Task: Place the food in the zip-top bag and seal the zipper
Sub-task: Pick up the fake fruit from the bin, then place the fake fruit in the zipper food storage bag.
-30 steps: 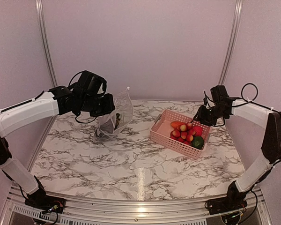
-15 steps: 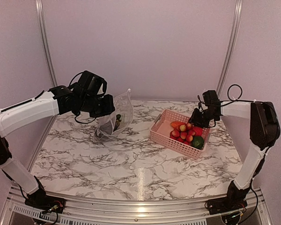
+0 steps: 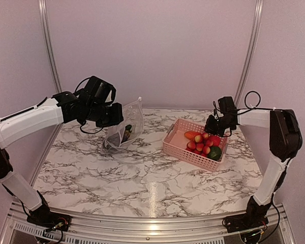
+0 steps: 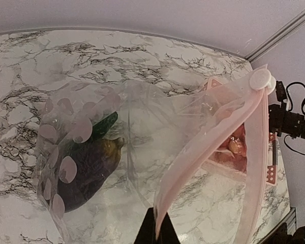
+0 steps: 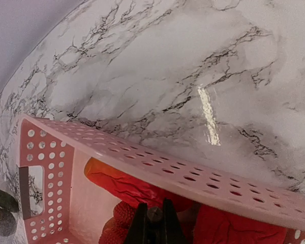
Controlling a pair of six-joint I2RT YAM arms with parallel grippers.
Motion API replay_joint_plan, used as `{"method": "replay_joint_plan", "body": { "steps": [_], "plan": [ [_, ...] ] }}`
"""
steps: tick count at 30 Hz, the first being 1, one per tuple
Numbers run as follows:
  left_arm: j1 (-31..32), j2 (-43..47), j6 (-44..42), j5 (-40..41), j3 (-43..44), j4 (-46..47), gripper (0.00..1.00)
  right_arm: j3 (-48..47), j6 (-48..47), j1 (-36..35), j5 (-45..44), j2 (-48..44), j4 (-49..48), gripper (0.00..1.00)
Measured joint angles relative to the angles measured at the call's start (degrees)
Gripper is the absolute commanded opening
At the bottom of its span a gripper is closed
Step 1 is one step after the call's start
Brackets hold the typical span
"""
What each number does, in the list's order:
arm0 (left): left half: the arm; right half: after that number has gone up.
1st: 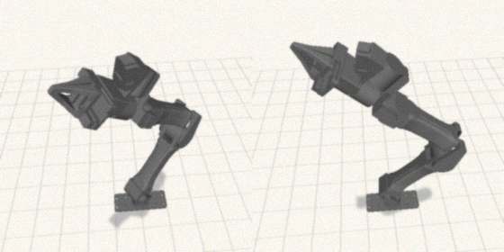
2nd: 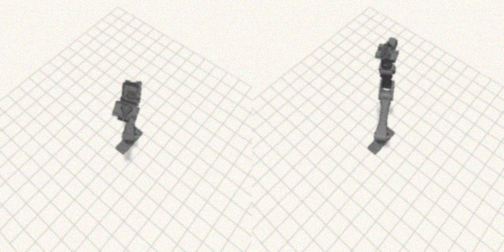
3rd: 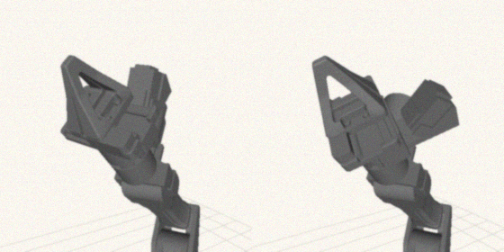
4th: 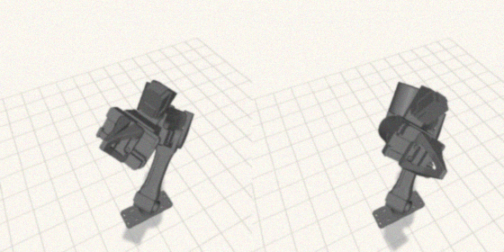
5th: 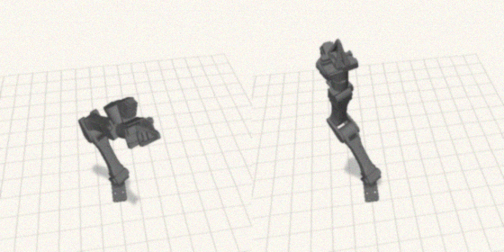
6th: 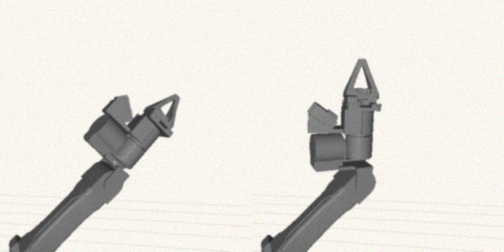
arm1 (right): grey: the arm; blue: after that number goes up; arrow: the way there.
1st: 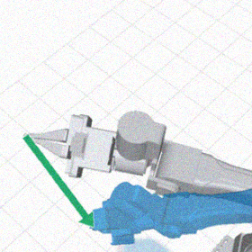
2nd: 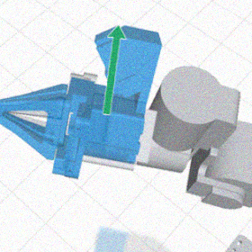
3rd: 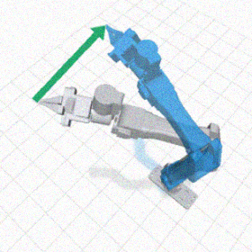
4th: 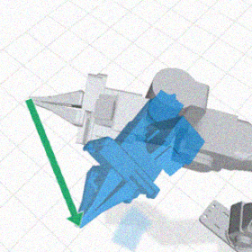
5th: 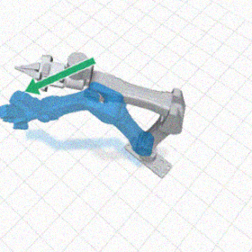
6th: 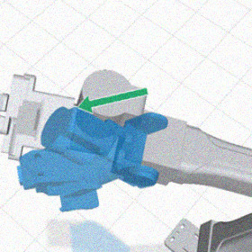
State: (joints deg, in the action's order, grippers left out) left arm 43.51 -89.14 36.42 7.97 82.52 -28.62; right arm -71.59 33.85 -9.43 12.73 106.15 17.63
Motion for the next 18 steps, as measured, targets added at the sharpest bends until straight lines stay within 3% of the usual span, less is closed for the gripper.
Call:
{"method": "replay_joint_plan", "body": {
  "steps": [10, 18],
  "plan": [
    [0.0, -2.9, 0.5, -1.4, 1.0, 0.9, 0.0, -1.9, -4.0, -7.1, -1.8, -20.7, 2.4, 0.0],
    [0.0, -6.8, 2.2, -3.6, 4.2, 1.9, 0.0, -5.2, -1.8, -14.3, 1.3, -24.0, -1.2, 0.0]
  ]
}}
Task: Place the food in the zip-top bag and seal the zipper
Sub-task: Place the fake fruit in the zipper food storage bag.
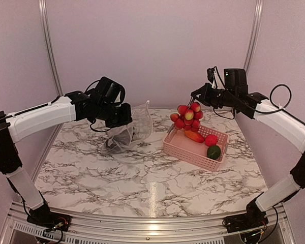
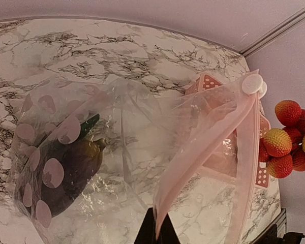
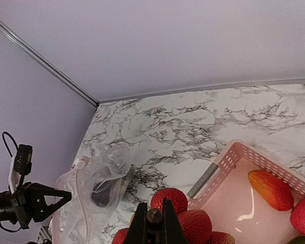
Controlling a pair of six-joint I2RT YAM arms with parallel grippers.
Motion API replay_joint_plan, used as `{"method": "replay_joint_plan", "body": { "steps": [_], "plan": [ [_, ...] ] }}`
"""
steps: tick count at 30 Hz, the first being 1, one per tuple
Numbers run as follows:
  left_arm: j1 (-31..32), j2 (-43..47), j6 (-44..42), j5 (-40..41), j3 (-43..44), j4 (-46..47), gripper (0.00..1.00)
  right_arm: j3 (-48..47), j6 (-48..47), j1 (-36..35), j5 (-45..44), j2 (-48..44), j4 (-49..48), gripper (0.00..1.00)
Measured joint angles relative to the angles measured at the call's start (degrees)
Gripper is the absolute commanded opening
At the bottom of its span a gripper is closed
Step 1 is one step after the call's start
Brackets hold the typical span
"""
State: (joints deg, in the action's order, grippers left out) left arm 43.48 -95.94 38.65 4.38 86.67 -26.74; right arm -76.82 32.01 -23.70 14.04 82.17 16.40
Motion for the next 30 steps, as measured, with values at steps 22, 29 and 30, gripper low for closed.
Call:
{"method": "replay_joint_plan", "body": {
  "steps": [22, 29, 30],
  "plan": [
    [-0.3, -0.2, 6.5, -3.5, -0.8, 8.0, 0.0, -2.5, 17.6, -12.8, 10.5, 8.9, -31.1, 0.0],
    [-0.3, 5.2, 8.5, -3.6, -3.7, 10.3, 0.0, -0.5, 19.2, -13.0, 10.4, 10.5, -31.3, 0.0],
    [-0.3, 5.8, 8.6, -3.4, -3.9, 10.6, 0.0, -0.5, 18.8, -13.1, 9.9, 10.5, -30.6, 0.0]
  ]
}}
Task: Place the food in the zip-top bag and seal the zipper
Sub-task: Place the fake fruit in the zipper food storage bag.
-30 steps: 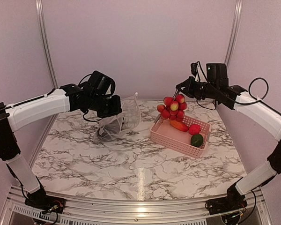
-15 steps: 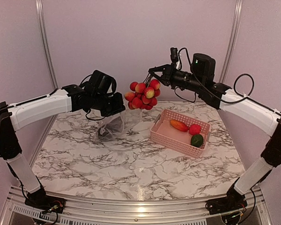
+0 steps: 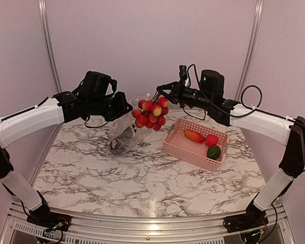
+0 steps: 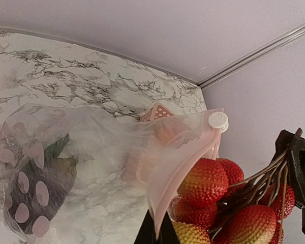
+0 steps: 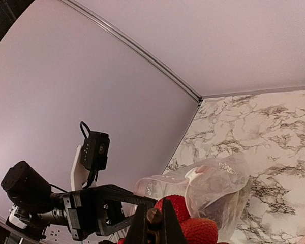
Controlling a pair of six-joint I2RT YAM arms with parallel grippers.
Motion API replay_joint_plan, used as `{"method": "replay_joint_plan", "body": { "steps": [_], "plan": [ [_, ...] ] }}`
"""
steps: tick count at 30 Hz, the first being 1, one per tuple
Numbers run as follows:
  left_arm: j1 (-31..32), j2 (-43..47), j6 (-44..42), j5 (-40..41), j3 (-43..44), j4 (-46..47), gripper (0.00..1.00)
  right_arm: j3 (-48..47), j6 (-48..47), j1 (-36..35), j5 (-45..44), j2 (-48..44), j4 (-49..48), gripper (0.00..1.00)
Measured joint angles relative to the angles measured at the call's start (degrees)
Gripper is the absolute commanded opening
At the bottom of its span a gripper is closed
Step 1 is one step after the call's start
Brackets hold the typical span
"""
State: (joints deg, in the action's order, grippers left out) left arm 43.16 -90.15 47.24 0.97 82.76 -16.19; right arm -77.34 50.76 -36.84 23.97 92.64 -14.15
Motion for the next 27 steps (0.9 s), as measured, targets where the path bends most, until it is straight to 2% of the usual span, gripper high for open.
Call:
{"method": "replay_joint_plan", "body": {
  "steps": [8, 19, 22, 27],
  "plan": [
    [0.0, 0.9, 1.4, 0.3, -0.3, 0.6, 0.0, -7.2, -6.8, -2.9, -2.2, 2.5, 10.7, 0.0],
    [0.0, -1.5, 1.7, -1.2, -0.3, 2.0, 0.0, -28.2, -19.2, -9.0, -4.0, 11.4, 28.2, 0.0],
    [-0.1, -1.5, 1.6, -1.7, -0.3, 2.2, 0.0, -31.6, -21.9, -10.3, -3.3, 13.0, 30.0, 0.0],
    [-1.2, -1.5, 0.9, -6.0, -0.3, 3.1, 0.0, -31.9, -25.9, -10.9, 1.3, 13.2, 29.6, 0.0]
  ]
}}
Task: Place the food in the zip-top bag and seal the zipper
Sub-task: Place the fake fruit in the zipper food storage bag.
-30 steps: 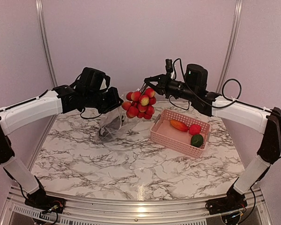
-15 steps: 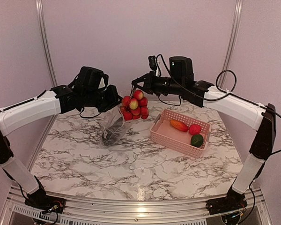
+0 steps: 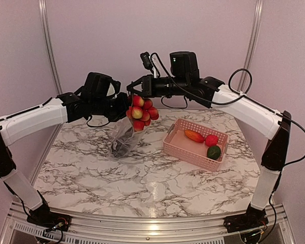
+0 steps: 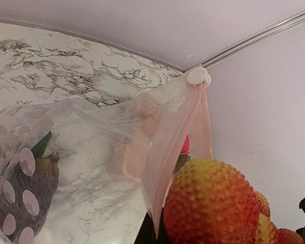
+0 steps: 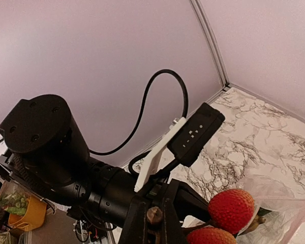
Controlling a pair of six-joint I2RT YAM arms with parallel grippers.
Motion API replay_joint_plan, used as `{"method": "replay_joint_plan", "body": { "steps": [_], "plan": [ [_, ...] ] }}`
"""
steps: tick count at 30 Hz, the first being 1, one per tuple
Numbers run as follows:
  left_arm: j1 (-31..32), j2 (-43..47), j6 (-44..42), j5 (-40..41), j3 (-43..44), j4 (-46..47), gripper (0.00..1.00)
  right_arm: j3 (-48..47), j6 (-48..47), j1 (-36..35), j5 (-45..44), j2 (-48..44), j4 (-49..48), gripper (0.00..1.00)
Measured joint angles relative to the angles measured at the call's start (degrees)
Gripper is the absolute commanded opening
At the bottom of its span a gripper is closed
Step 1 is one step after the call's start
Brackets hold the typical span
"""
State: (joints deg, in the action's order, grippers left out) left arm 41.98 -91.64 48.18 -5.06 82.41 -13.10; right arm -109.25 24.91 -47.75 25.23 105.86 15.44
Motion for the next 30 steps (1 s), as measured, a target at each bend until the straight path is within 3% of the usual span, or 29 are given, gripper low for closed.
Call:
{"method": "replay_joint_plan", "body": {
  "steps": [14, 21, 30],
  "plan": [
    [-3.0, 1.1, -4.3, -21.4, 0.0, 3.2, 0.04, -0.1, -7.3, 0.0, 14.2, -0.9, -4.8, 0.0],
    [-4.8, 1.3, -4.5, -25.3, -0.6, 4.5, 0.0, -4.9, -9.5, -0.1, 16.1, -1.5, -1.6, 0.0],
    [-6.4, 1.6, -2.9, -30.0, -5.9, 10.0, 0.0, -0.8, -9.1, -0.4, 18.2, -5.9, -6.0, 0.0]
  ]
}}
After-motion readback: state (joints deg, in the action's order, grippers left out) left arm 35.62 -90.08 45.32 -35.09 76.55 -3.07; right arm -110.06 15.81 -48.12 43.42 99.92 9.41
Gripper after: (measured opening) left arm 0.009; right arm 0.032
